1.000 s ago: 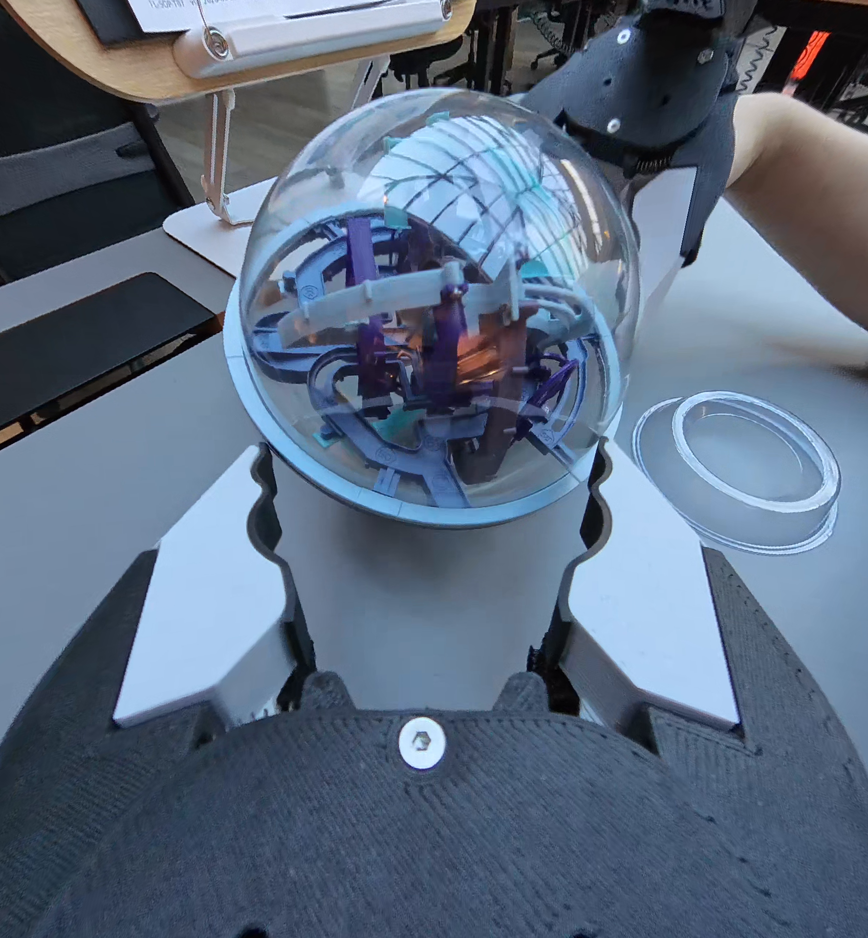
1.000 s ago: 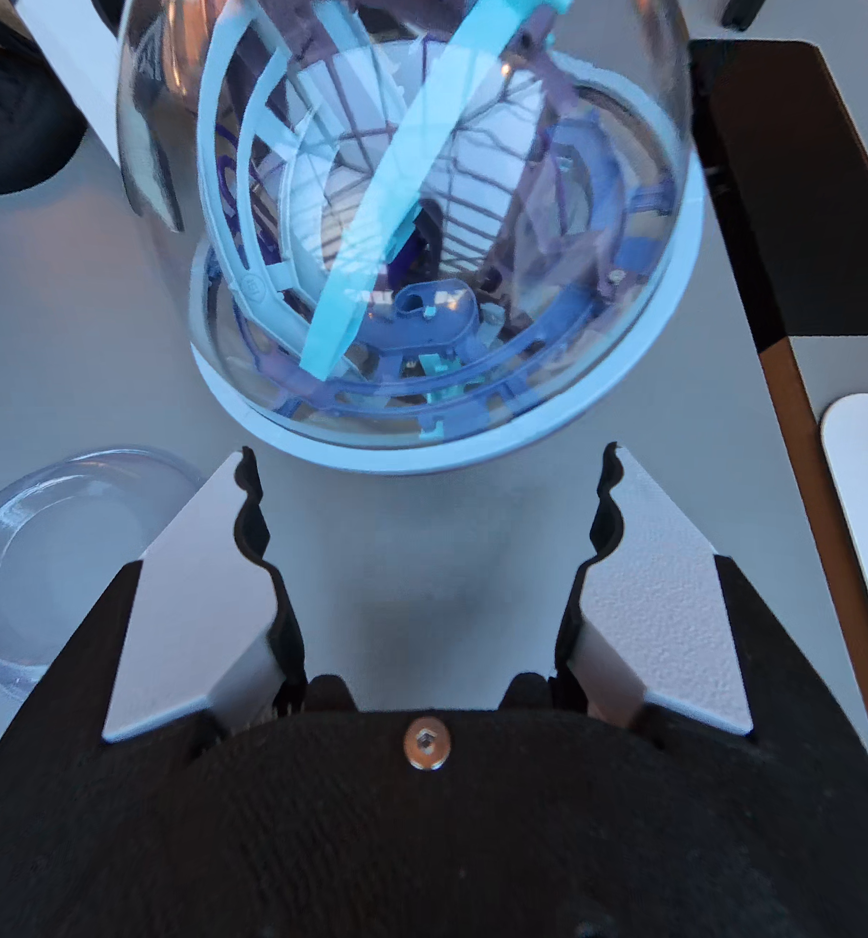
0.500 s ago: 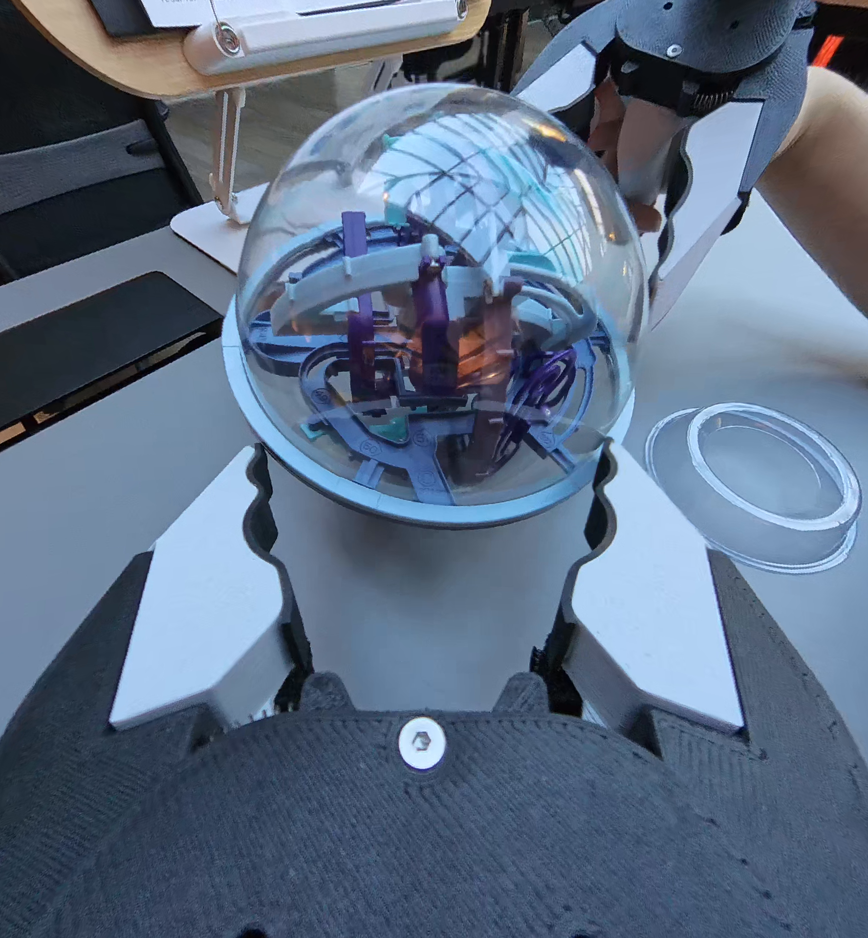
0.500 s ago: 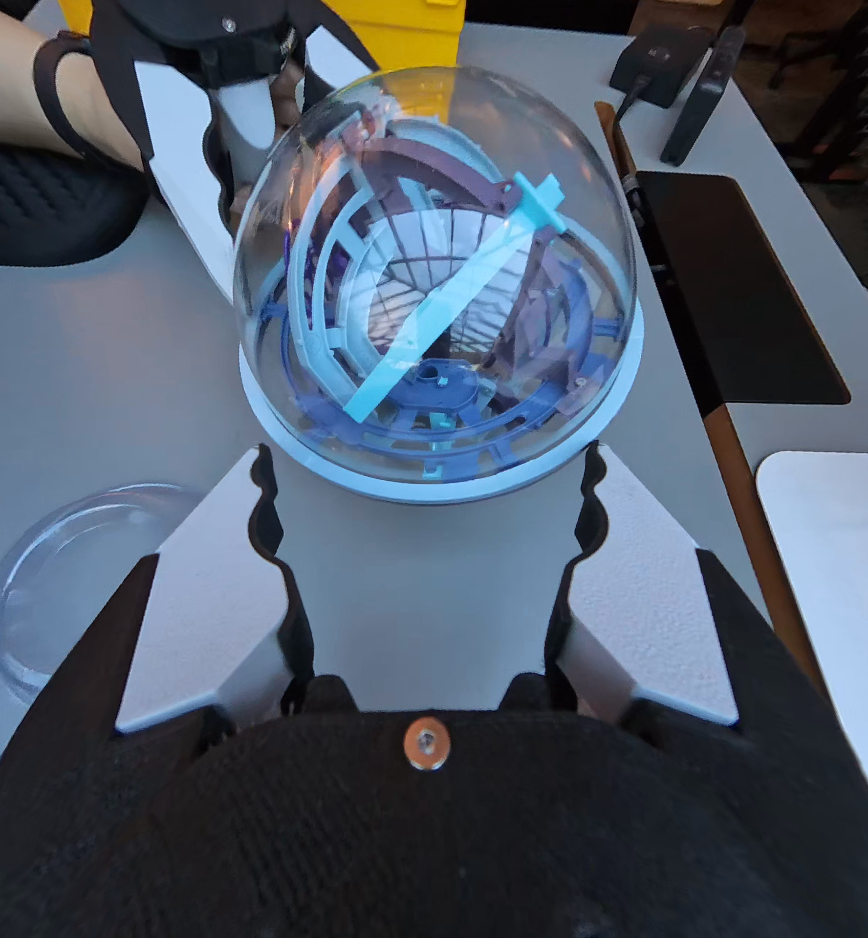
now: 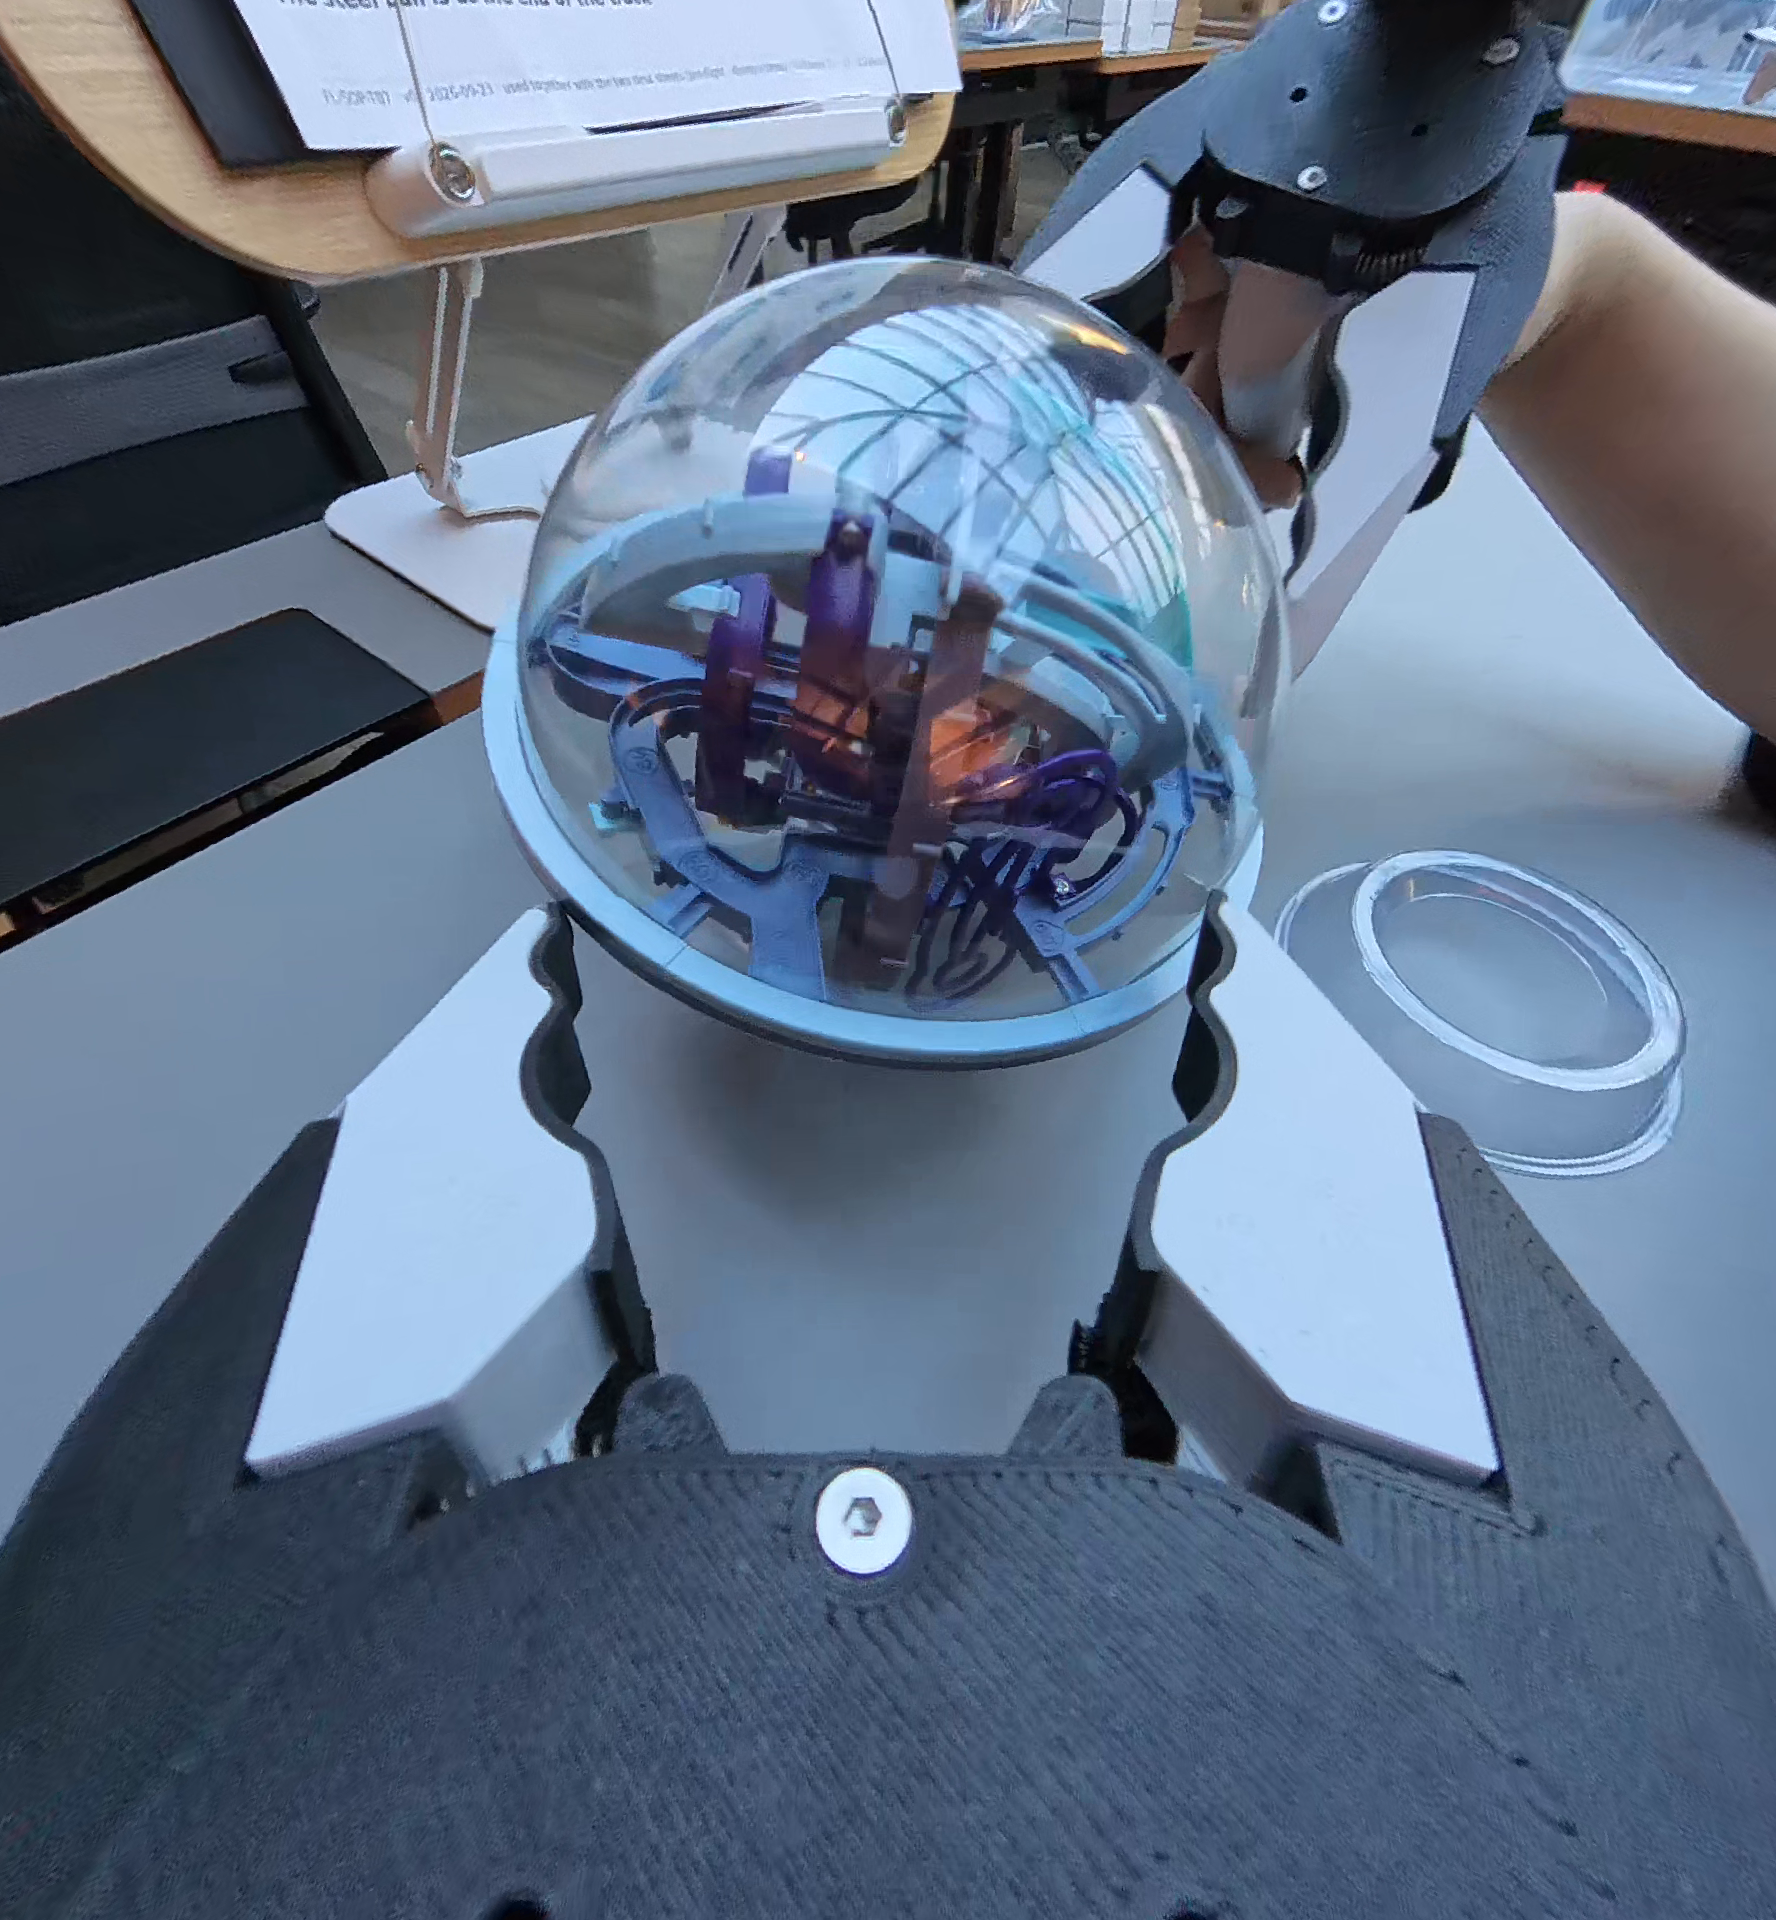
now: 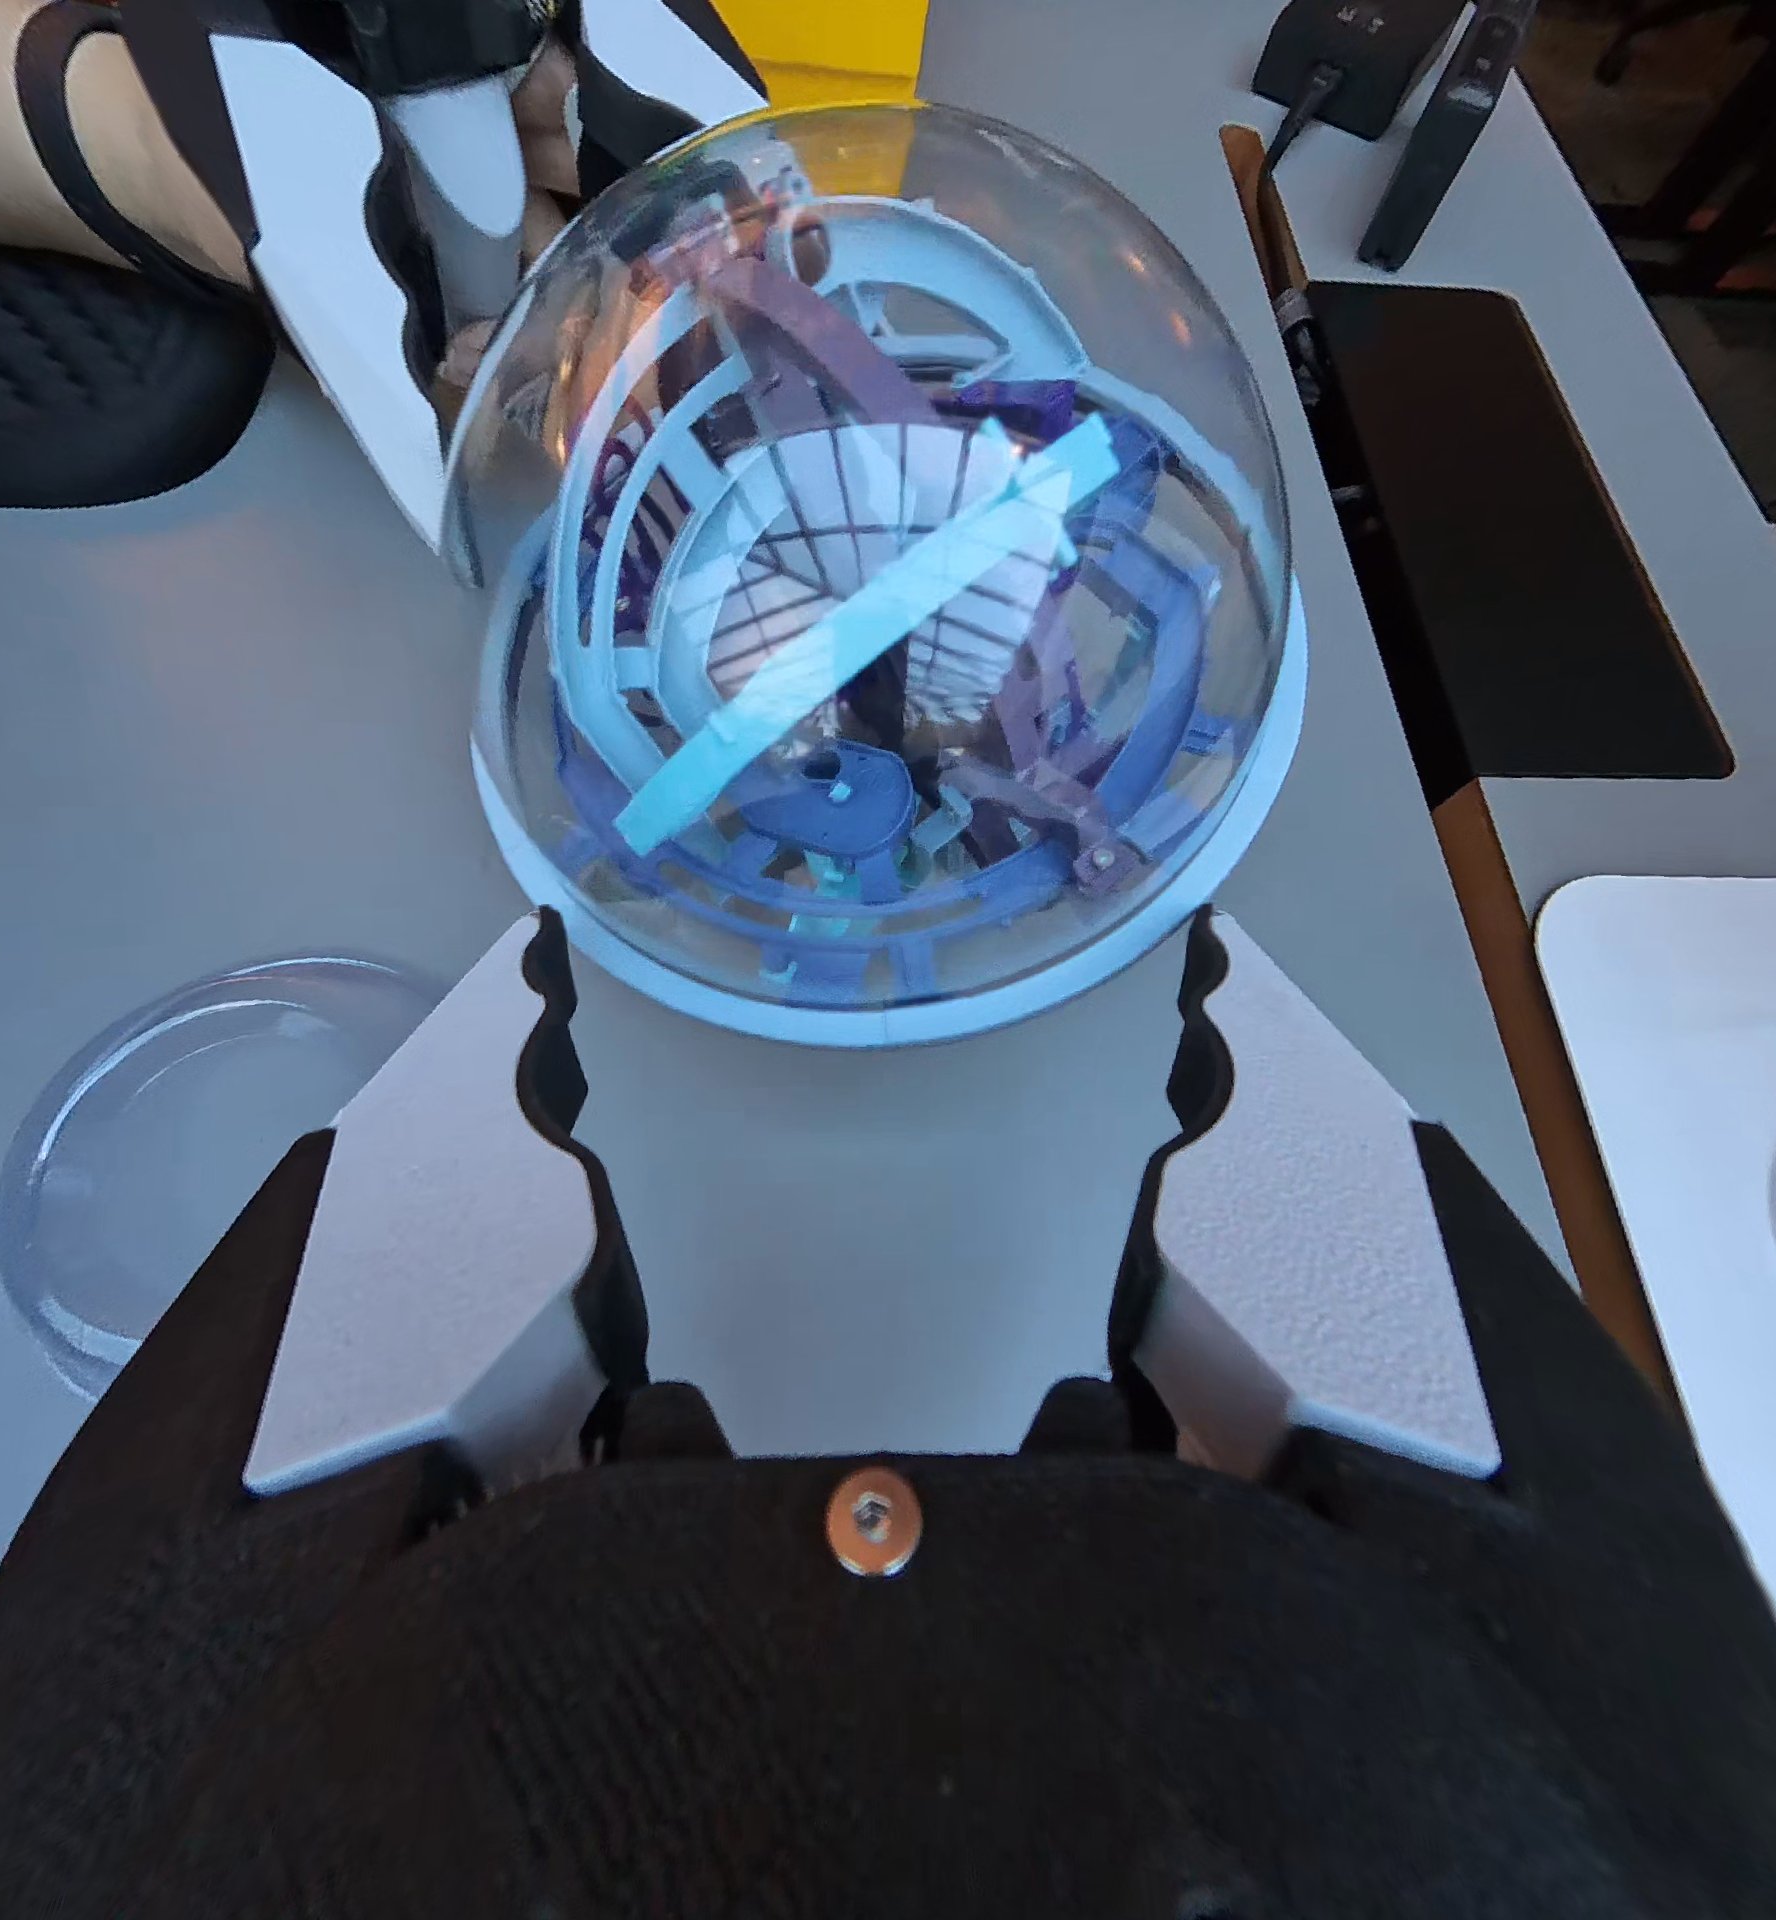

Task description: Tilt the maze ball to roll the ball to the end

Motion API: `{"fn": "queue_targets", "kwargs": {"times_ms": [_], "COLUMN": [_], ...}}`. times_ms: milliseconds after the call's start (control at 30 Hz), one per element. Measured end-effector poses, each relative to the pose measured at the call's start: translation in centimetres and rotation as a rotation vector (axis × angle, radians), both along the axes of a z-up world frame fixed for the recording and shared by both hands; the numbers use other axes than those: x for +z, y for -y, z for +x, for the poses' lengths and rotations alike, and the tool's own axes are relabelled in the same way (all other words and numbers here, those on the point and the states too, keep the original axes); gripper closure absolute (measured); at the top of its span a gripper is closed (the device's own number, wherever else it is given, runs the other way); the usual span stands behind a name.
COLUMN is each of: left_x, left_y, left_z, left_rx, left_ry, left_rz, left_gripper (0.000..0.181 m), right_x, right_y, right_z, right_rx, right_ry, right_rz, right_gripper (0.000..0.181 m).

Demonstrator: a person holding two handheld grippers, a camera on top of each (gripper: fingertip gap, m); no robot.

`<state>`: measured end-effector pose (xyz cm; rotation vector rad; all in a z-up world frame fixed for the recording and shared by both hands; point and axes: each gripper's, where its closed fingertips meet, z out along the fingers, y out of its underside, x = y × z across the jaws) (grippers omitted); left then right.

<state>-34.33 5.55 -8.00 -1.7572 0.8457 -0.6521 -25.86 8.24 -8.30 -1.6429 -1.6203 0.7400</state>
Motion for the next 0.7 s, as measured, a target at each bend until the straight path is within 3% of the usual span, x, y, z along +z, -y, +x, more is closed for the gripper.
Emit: {"fn": "queue_targets", "kwargs": {"times_ms": [233,433,600,700], "left_x": [0.0,0.1,-2.4,-3.2], "left_y": [-0.3,0.0,-0.1,0.0], "left_z": [1.0,0.8,1.4,2.1], "left_rx": [0.006,-0.043,-0.113,-0.144], "left_ry": [-0.084,0.038,-0.045,-0.115], "left_rz": [0.102,0.053,-0.012,0.003], "left_gripper": [0.064,0.054,0.051,0.053], "right_x": [-1.1,-1.7,-2.8,-2.0], "right_y": [-0.5,-0.7,-0.2,-0.8], "right_z": [0.3,0.6,1.2,2.0], "right_rx": [-0.016,-0.024,0.004,-0.032], "right_ry": [0.004,0.0,0.062,0.051], "right_rz": [-0.044,-0.073,-0.091,-0.064], "right_gripper": [0.058,0.06,0.064,0.057]}}
